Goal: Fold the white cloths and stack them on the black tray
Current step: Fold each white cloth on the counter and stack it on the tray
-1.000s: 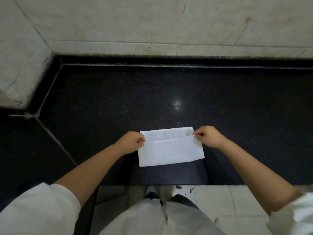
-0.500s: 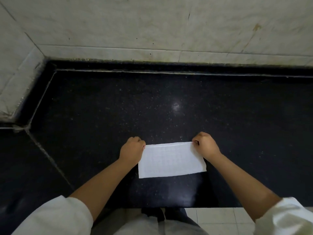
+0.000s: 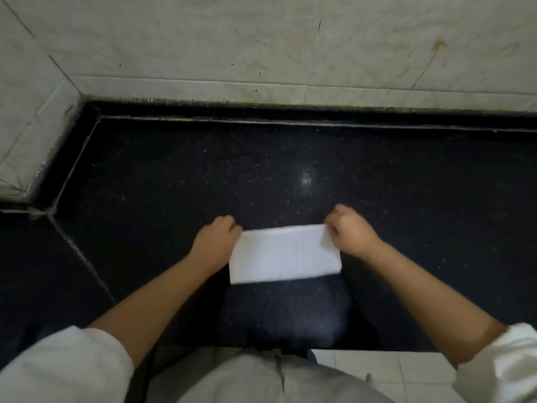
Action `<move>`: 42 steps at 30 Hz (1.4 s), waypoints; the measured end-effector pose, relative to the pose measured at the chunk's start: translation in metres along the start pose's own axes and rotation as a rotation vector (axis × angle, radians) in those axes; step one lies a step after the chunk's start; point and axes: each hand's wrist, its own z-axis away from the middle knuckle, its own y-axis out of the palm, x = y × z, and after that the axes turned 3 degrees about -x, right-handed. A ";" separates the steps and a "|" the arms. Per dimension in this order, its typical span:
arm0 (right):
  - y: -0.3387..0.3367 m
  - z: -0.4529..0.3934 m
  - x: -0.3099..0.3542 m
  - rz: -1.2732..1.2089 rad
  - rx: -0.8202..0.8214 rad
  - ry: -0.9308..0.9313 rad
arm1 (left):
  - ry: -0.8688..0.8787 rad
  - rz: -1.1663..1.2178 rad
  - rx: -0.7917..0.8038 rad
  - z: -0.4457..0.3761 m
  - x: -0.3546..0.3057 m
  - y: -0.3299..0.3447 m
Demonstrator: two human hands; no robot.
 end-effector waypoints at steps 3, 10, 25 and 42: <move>-0.043 0.000 0.005 -0.067 -0.275 -0.087 | 0.036 0.016 -0.253 -0.004 0.012 -0.038; -0.012 0.037 -0.008 -0.010 -0.403 -0.162 | 0.116 -0.050 -0.354 0.016 -0.005 -0.013; 0.054 0.063 0.022 0.039 0.045 0.628 | -0.344 0.213 0.132 0.010 -0.052 0.031; 0.032 0.023 0.102 -0.634 -0.414 0.319 | -0.491 0.367 0.159 0.017 -0.034 0.039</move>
